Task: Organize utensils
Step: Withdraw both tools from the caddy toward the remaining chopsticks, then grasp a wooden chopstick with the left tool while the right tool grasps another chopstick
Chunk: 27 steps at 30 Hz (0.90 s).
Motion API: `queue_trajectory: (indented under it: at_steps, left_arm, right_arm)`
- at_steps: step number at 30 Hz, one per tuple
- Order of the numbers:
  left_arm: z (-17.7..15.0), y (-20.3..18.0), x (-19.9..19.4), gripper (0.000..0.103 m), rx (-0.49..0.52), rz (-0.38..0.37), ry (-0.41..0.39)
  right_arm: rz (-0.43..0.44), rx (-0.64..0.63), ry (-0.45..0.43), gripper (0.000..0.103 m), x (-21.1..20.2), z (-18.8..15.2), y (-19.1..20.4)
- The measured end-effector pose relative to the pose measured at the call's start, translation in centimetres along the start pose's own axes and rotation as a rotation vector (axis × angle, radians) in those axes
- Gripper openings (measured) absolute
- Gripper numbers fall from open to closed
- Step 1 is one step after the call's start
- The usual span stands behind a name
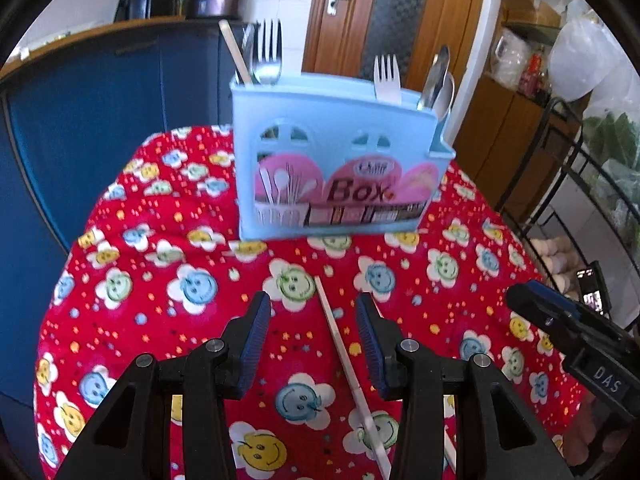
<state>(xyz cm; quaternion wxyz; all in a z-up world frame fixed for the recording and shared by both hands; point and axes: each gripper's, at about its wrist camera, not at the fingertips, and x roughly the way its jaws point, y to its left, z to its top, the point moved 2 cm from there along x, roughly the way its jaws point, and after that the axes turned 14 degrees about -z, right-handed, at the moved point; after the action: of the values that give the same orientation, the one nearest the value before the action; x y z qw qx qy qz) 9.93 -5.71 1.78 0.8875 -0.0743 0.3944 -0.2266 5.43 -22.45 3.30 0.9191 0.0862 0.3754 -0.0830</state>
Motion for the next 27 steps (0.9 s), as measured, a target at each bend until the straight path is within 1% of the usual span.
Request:
queue_trajectory:
  at_steps: [11, 12, 13, 14, 15, 17, 21, 23, 27]
  left_arm:
    - [-1.5, -0.4, 3.1, 0.045, -0.017, -0.01, 0.117]
    - [-1.6, -0.4, 3.2, 0.043, -0.019, -0.012, 0.123]
    - [-1.7, -0.4, 3.4, 0.035, -0.02, -0.017, 0.135]
    - [-1.8, -0.5, 3.6, 0.032, -0.02, -0.018, 0.141]
    - [-1.9, -0.5, 3.7, 0.031, -0.021, -0.017, 0.15]
    - [-2.0, -0.5, 4.0, 0.025, -0.019, -0.014, 0.158]
    - [-2.0, -0.4, 4.3, 0.019, -0.018, -0.014, 0.172]
    - [-1.9, -0.5, 4.4, 0.012, -0.017, -0.021, 0.175]
    - [-1.8, -0.4, 4.5, 0.011, -0.028, -0.035, 0.172]
  right_arm:
    - [-0.008, 0.023, 0.018, 0.048, 0.7, -0.7, -1.2]
    - [-0.007, 0.026, 0.02, 0.048, 0.8, -0.7, -1.4]
    - [-0.007, 0.029, 0.021, 0.048, 0.8, -0.8, -1.5]
    - [-0.006, 0.032, 0.023, 0.048, 0.9, -0.8, -1.6]
    - [-0.007, 0.035, 0.025, 0.048, 1.0, -0.8, -1.6]
    - [-0.006, 0.038, 0.03, 0.048, 1.1, -0.8, -1.8]
    - [-0.007, 0.043, 0.036, 0.048, 1.3, -1.0, -2.0]
    - [-0.007, 0.047, 0.039, 0.048, 1.4, -1.0, -2.1]
    - [-0.009, 0.049, 0.045, 0.048, 1.5, -1.1, -2.1]
